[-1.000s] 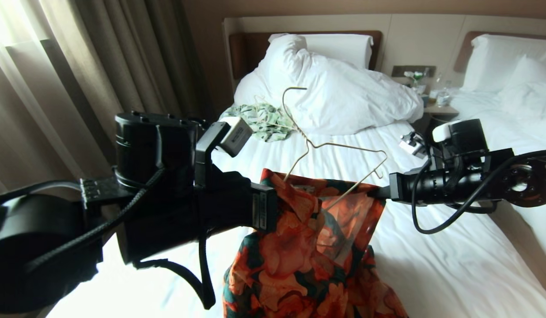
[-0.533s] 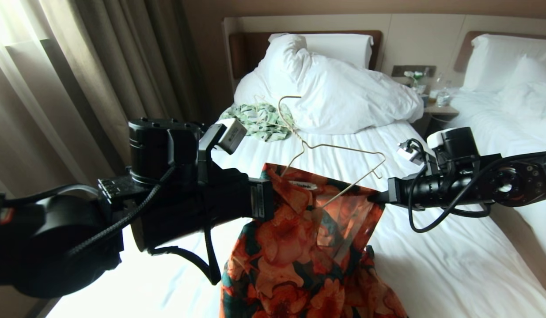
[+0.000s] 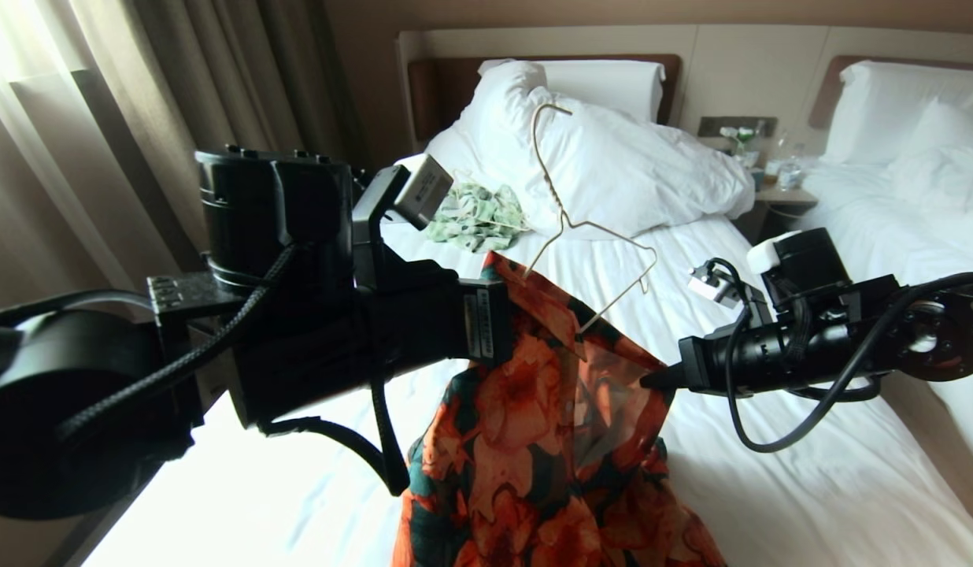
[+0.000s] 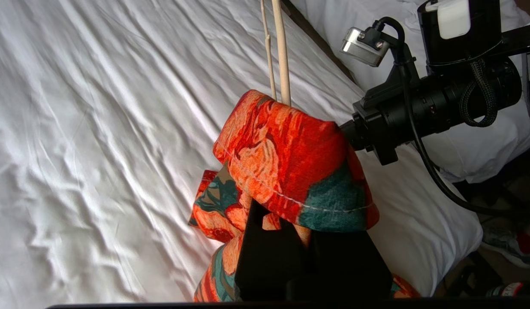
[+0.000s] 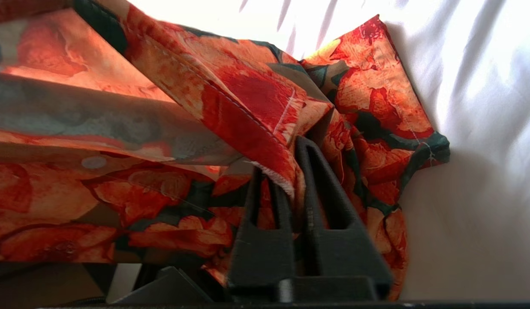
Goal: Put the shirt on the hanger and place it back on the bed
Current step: Hook the other side of the shirt onto the hanger
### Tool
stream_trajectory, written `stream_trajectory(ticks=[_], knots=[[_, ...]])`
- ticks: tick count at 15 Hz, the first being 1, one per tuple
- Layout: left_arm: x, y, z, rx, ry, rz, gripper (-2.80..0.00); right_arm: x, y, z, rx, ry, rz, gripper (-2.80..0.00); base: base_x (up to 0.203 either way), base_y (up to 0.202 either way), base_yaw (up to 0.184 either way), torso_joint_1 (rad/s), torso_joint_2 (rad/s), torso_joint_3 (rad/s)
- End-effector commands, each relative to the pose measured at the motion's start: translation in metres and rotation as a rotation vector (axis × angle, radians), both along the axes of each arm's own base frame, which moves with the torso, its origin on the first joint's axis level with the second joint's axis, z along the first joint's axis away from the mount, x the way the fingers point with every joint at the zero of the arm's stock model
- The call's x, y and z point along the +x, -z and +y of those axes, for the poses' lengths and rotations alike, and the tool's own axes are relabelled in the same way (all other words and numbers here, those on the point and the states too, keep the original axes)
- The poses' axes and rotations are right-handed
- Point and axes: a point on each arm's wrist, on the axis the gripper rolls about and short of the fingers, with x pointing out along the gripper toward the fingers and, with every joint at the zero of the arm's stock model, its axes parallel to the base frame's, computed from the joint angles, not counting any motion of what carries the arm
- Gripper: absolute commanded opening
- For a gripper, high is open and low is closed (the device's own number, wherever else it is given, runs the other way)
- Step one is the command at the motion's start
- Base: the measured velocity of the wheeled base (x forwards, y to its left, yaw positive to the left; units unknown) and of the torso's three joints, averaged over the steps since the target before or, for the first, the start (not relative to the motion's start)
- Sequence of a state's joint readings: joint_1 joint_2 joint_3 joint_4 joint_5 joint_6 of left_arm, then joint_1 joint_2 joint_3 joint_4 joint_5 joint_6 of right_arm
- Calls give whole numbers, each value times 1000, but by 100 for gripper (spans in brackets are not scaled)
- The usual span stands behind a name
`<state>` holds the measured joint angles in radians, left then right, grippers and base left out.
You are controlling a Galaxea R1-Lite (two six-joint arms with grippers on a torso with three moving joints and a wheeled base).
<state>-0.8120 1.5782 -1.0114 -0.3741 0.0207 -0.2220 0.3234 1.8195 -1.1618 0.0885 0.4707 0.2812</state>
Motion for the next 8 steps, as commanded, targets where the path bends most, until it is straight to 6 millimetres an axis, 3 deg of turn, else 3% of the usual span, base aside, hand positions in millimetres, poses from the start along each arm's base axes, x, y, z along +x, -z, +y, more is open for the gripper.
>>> stream_trajectory(ticks=[1, 8], knots=[[-3, -5, 0, -14, 6, -12, -280, -5, -5, 4, 0, -11, -14, 0, 0, 0, 0, 0, 0, 0], [-5, -17, 2, -17, 5, -32, -280, -1, 16, 11, -91, -26, -8, 0, 0, 0, 0, 0, 0, 0]])
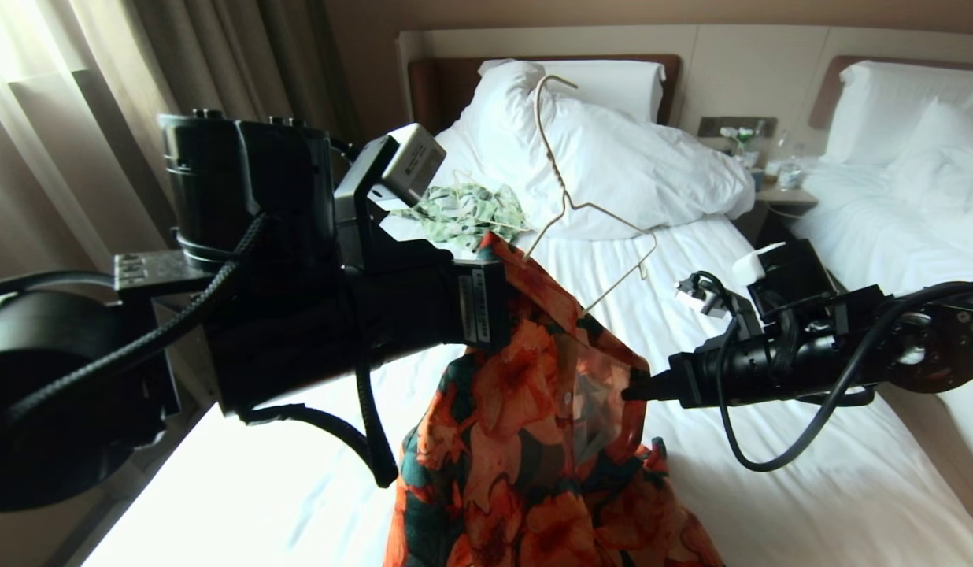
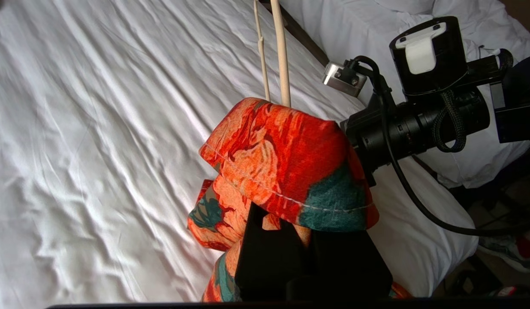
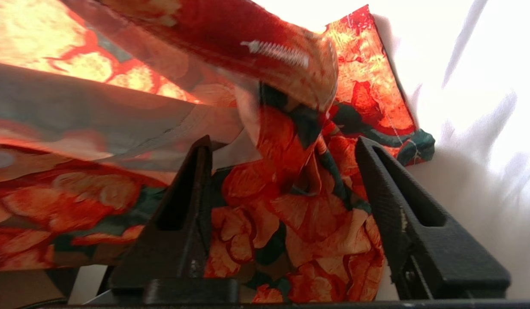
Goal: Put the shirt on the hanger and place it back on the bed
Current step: Hook the other side of the shirt onto the hanger
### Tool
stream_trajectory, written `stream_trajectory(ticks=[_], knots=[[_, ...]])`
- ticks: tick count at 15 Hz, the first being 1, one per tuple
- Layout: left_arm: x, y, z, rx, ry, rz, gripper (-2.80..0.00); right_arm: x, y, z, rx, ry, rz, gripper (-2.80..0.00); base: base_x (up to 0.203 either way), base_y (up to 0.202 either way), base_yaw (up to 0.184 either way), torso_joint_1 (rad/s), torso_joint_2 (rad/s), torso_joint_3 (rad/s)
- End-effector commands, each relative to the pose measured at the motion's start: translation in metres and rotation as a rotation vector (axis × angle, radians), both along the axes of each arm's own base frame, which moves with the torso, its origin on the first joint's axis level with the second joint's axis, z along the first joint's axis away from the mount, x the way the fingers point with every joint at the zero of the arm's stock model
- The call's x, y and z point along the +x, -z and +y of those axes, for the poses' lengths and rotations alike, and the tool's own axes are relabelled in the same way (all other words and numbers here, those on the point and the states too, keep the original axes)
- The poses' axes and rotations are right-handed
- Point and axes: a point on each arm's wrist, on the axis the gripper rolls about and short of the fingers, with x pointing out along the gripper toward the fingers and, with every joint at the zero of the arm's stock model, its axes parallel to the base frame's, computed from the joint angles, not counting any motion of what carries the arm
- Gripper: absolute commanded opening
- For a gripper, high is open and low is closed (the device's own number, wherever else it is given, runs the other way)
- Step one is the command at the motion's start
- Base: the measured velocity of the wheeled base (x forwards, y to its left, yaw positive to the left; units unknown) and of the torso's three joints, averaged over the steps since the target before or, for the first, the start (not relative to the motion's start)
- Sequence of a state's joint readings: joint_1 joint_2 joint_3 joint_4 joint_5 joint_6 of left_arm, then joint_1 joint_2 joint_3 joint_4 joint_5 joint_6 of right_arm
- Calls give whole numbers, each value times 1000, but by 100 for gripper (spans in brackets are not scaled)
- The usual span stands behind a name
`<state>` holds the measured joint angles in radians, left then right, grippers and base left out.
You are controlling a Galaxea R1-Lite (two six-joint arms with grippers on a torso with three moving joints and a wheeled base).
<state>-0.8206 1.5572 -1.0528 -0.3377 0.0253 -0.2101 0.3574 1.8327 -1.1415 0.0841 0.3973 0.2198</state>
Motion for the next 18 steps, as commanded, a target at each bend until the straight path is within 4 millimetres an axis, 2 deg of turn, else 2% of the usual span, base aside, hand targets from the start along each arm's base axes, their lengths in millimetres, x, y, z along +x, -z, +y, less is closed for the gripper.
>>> stream_trajectory(ticks=[1, 4, 5, 8, 12, 15, 18], knots=[[0, -3, 0, -10, -2, -7, -280, 6, 11, 4, -13, -6, 13, 0, 0, 0, 0, 0, 0, 0], [-1, -5, 2, -12, -4, -13, -280, 13, 16, 12, 1, -18, -30, 0, 0, 0, 0, 0, 0, 0], [0, -5, 3, -12, -7, -13, -280, 11, 16, 17, 1, -33, -29, -280, 0, 0, 0, 0, 0, 0], [3, -6, 6, -3, -21, -26, -280, 3, 16, 19, -2, -48, -21, -280, 0, 0, 0, 0, 0, 0], [8, -5, 10, -2, -42, -25, -280, 5, 16, 18, -3, -32, -23, -280, 0, 0, 0, 0, 0, 0], [8, 0, 16, 8, -55, -11, -280, 11, 13, 9, 15, 24, -14, -280, 0, 0, 0, 0, 0, 0], [9, 13, 25, 29, -79, 24, -280, 21, 10, -7, 45, 97, -4, -280, 0, 0, 0, 0, 0, 0]])
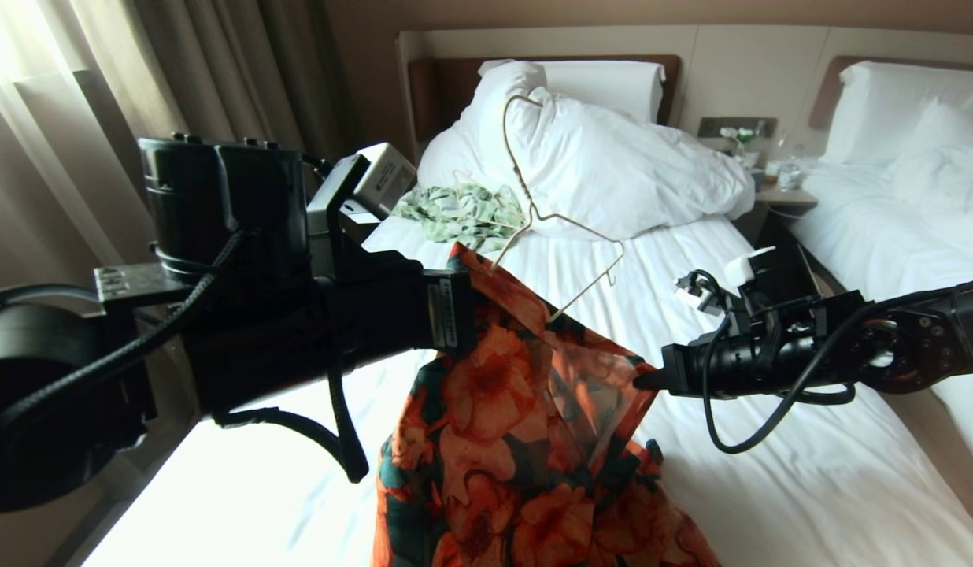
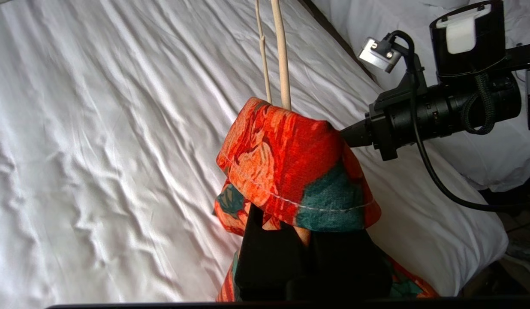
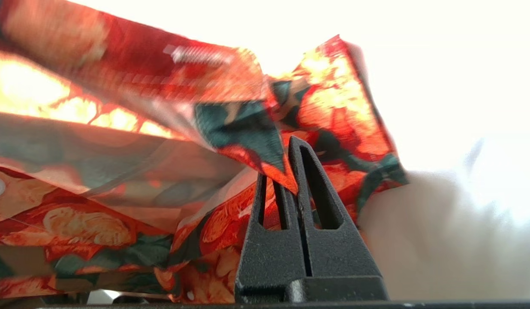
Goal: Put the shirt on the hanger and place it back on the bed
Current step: Hook the other side of the shirt onto the hanger
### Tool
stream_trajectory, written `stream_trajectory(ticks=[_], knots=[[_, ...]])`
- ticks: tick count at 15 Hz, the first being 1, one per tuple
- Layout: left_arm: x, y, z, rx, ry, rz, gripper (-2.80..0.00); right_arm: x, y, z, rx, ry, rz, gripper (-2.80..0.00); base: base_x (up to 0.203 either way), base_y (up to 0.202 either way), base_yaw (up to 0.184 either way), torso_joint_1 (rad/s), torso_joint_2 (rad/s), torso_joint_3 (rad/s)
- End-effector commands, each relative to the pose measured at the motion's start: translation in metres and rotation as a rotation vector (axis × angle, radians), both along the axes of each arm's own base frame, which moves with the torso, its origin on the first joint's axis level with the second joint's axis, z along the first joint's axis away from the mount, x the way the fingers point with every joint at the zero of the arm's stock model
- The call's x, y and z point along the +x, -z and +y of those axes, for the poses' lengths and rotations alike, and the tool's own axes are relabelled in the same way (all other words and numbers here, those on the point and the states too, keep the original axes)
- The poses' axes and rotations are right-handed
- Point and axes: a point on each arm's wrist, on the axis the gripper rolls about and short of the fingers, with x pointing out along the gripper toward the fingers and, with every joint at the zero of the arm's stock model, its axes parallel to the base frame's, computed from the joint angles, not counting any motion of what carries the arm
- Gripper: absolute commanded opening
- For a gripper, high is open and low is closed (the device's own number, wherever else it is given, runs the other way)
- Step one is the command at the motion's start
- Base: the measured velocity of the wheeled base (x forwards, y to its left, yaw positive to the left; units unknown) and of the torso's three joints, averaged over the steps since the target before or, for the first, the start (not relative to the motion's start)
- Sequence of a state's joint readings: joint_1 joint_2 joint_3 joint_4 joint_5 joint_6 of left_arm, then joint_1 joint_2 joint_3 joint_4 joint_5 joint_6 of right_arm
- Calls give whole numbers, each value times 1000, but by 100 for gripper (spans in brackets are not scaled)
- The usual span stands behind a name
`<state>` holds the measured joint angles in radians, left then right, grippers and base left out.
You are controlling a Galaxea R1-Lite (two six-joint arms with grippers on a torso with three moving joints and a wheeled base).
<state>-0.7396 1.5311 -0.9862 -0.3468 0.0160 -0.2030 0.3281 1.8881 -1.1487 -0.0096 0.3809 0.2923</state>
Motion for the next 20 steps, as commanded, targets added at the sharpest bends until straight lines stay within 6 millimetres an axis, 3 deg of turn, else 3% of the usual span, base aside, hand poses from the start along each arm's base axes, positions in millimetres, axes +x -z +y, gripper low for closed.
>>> stream_trajectory(ticks=[1, 7, 13, 16, 20], knots=[[4, 5, 6, 6, -25, 14, -280, 6, 0, -5, 5, 18, -3, -280, 0, 0, 0, 0, 0, 0], [-5, 11, 13, -55, -20, 60, -280, 29, 0, -13, 41, 91, 13, -280, 0, 0, 0, 0, 0, 0], [-36, -15, 0, -150, 74, 23, -280, 33, 3, -15, 49, 99, 28, -280, 0, 0, 0, 0, 0, 0], [-46, -20, -9, -160, 109, 19, -280, 32, -2, -11, 76, 105, 28, -280, 0, 0, 0, 0, 0, 0], [-51, -3, -11, -94, 115, 78, -280, 30, -12, -13, 122, 95, 4, -280, 0, 0, 0, 0, 0, 0]])
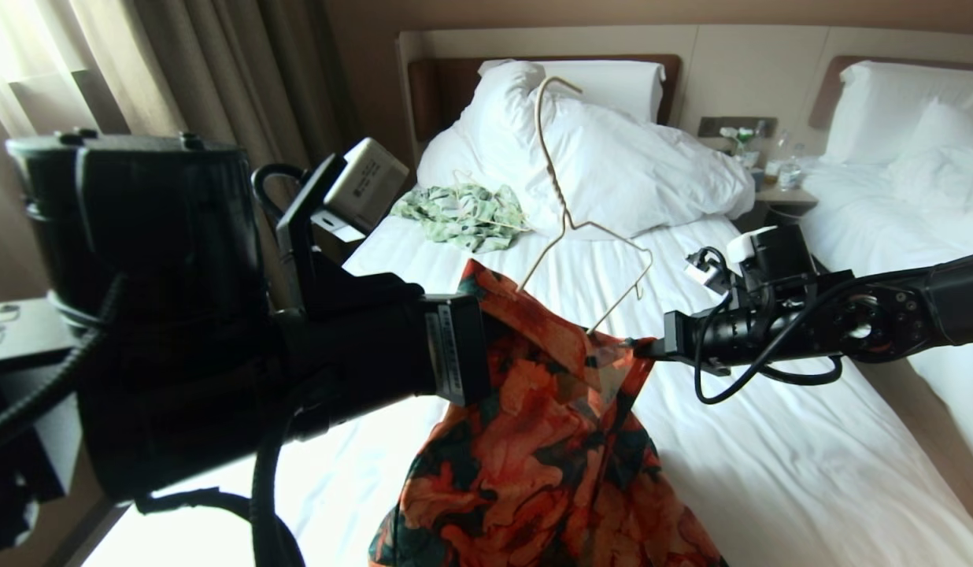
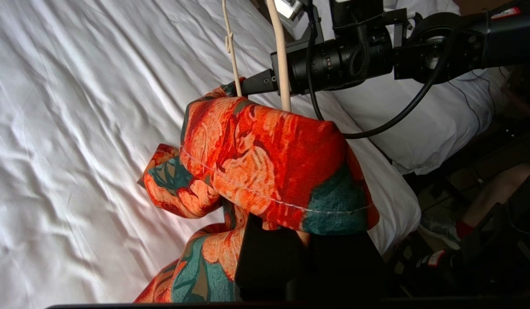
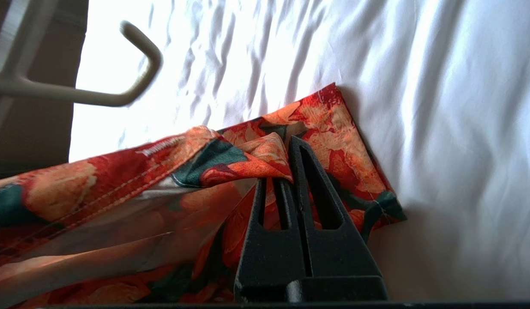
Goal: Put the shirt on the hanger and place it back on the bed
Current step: Hook the other side of the shirt onto the hanger
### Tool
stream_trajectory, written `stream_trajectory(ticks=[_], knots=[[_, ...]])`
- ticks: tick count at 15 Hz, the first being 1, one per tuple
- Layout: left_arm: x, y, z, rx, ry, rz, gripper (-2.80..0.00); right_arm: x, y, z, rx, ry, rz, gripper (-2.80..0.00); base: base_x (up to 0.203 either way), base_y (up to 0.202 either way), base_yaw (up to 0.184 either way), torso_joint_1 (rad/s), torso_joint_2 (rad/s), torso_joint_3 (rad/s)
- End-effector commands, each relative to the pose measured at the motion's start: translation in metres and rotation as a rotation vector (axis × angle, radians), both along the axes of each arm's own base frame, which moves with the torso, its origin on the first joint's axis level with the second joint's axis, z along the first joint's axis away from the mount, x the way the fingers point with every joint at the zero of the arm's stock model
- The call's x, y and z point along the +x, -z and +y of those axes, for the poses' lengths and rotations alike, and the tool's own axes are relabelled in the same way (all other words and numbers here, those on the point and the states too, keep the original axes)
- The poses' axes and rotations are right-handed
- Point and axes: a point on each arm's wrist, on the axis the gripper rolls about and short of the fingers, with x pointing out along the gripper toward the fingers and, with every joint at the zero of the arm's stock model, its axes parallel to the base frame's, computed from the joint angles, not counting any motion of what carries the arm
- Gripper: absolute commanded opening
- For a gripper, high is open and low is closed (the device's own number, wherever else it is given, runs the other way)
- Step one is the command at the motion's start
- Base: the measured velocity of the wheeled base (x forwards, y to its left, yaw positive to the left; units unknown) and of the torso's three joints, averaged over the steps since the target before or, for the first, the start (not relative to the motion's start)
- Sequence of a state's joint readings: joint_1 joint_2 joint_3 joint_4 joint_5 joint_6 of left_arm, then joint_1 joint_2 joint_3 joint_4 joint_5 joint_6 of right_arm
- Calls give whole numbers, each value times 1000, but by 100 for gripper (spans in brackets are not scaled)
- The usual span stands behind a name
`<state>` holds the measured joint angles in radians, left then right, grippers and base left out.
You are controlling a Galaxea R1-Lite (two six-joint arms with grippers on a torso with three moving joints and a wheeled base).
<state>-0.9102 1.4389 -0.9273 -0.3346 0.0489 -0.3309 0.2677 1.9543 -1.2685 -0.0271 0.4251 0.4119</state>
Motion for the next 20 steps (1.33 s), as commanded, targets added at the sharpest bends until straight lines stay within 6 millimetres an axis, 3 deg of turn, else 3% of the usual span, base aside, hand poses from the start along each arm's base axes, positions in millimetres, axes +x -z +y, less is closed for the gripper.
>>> stream_trajectory(ticks=[1, 10, 12, 16, 20], knots=[[-1, 10, 2, 25, 0, 22, -280, 0, -6, -4, 12, 7, -21, -280, 0, 0, 0, 0, 0, 0], [-10, 52, 12, 136, 2, 105, -280, 1, -14, -19, 17, 46, -41, -280, 0, 0, 0, 0, 0, 0], [-12, 48, 15, 112, -1, 88, -280, 0, -13, -19, 16, 46, -35, -280, 0, 0, 0, 0, 0, 0], [-14, 20, 14, 20, -1, 17, -280, -1, -17, -18, 25, 46, -46, -280, 0, 0, 0, 0, 0, 0], [-25, 26, 14, 31, 31, 61, -280, -2, -28, -21, 53, 65, -66, -280, 0, 0, 0, 0, 0, 0]])
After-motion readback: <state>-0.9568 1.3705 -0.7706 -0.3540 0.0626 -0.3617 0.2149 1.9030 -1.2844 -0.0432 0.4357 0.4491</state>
